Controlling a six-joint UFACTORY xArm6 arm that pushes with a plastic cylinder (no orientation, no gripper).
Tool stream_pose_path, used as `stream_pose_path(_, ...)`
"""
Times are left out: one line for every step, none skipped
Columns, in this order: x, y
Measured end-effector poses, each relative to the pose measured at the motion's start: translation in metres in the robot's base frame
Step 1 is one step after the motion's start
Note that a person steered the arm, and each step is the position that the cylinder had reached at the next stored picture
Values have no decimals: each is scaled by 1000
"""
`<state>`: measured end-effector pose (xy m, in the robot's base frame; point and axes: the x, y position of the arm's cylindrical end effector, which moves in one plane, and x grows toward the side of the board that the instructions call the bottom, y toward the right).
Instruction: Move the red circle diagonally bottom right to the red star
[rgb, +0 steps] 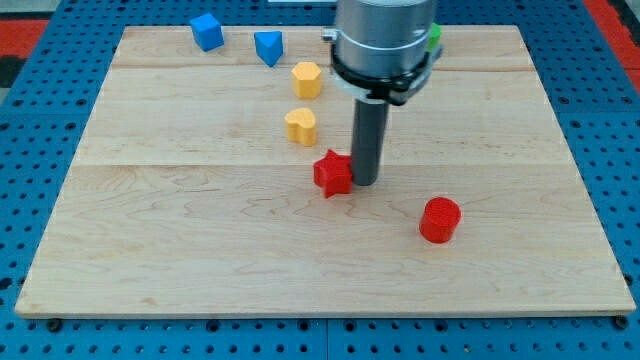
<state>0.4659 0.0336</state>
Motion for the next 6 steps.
stream_pose_path(0,-17)
stream_pose_path(-2,42)
stream_pose_path(-3,112)
stream_pose_path(35,147)
stream_pose_path(64,127)
stream_pose_path(75,82)
